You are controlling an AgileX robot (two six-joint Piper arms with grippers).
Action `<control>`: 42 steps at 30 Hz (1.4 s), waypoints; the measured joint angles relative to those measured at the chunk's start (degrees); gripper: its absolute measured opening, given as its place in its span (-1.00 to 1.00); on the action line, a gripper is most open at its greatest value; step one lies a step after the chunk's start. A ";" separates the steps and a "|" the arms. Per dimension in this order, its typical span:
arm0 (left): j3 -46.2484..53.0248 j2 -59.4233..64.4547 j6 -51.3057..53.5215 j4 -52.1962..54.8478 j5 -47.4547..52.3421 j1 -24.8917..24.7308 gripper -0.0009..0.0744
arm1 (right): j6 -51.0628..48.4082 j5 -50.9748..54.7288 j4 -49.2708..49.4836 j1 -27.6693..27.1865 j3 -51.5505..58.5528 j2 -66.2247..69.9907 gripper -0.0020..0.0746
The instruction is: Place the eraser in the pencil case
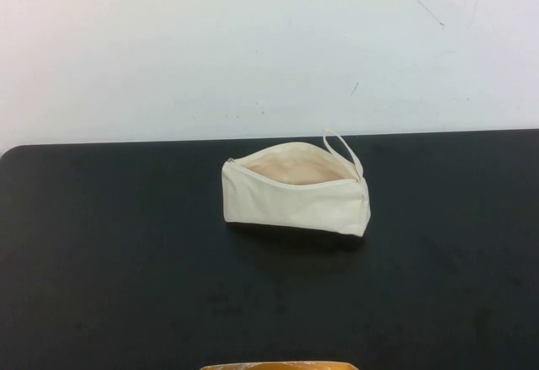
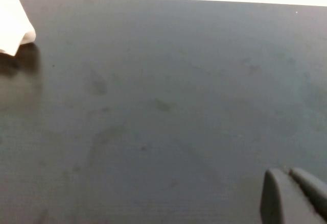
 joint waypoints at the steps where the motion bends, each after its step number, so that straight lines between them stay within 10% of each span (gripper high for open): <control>1: 4.61 -2.42 -0.28 -0.23 -1.76 0.00 -0.98 | 0.00 0.00 0.00 0.00 0.00 0.00 -0.95; 10: 39.26 -13.99 -0.96 -12.05 -17.86 0.00 -0.98 | 0.00 0.00 0.00 0.00 0.00 0.00 -0.95; 20: 53.74 -14.73 -1.18 -30.45 -19.28 0.00 -0.98 | 0.00 0.00 0.00 0.00 0.00 0.00 -0.95; 31: 63.65 -18.07 -1.18 -27.85 -20.99 0.51 -0.98 | 0.00 0.00 0.00 0.00 0.00 0.00 -0.95; 42: 79.73 -36.43 2.01 -25.73 -39.54 16.92 -0.98 | 0.11 0.00 0.00 0.00 0.00 0.00 -0.95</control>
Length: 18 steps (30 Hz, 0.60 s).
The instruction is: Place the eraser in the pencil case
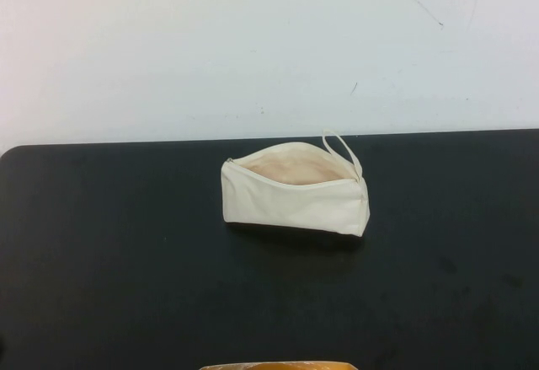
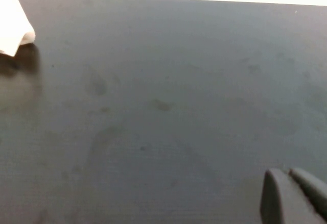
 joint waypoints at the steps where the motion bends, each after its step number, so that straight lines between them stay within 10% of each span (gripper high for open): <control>1: 1.40 -1.22 0.25 0.00 -1.23 1.18 -0.98 | 0.00 0.00 0.00 0.00 0.00 0.00 -0.95; 18: 7.71 -10.99 1.15 1.07 10.03 8.16 -0.98 | 0.11 0.00 0.00 0.00 0.00 0.00 -0.95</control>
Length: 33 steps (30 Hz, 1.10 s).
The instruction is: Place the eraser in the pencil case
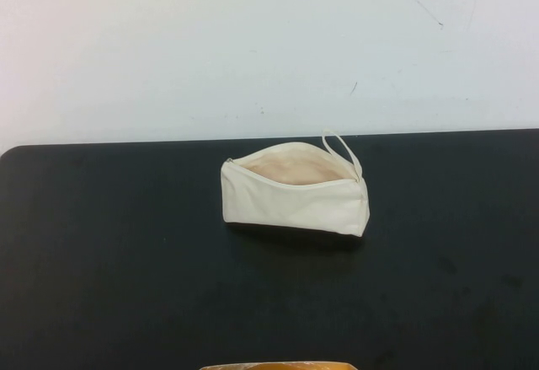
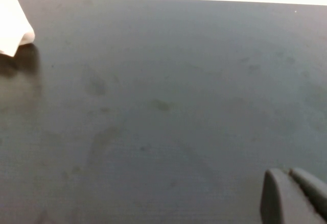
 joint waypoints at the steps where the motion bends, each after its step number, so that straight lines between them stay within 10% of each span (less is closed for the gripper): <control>1: -0.11 0.00 0.00 0.00 0.43 0.00 -0.98 | 0.00 0.00 0.00 0.00 0.00 0.00 -0.95; 33: -0.33 0.00 -18.90 14.25 1.20 -3.49 -0.98 | 0.36 0.00 0.00 0.00 0.00 0.00 -0.95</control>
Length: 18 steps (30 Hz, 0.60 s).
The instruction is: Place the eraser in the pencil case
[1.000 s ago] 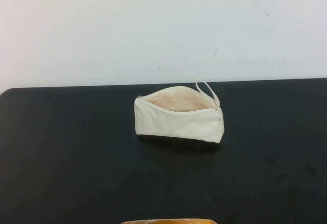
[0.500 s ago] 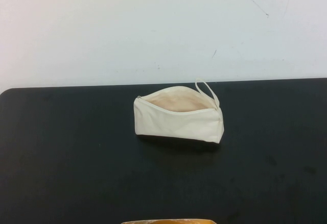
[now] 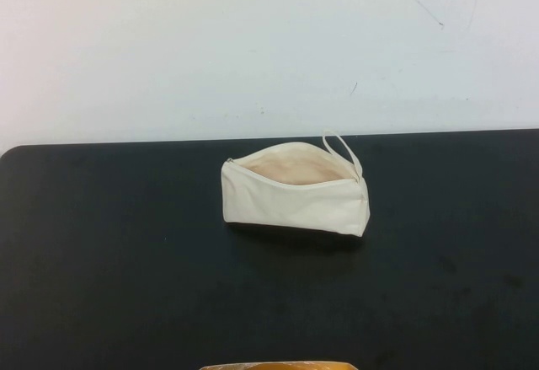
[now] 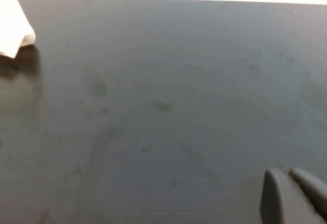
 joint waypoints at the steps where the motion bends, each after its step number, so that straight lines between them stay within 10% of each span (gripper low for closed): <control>1: 0.00 0.00 0.00 0.00 0.00 0.00 -0.98 | 0.00 0.00 0.00 0.00 0.00 0.00 -0.95; 18: 0.00 0.00 3.20 0.00 0.00 0.00 -0.98 | 0.09 0.00 0.00 0.00 0.00 0.00 -0.95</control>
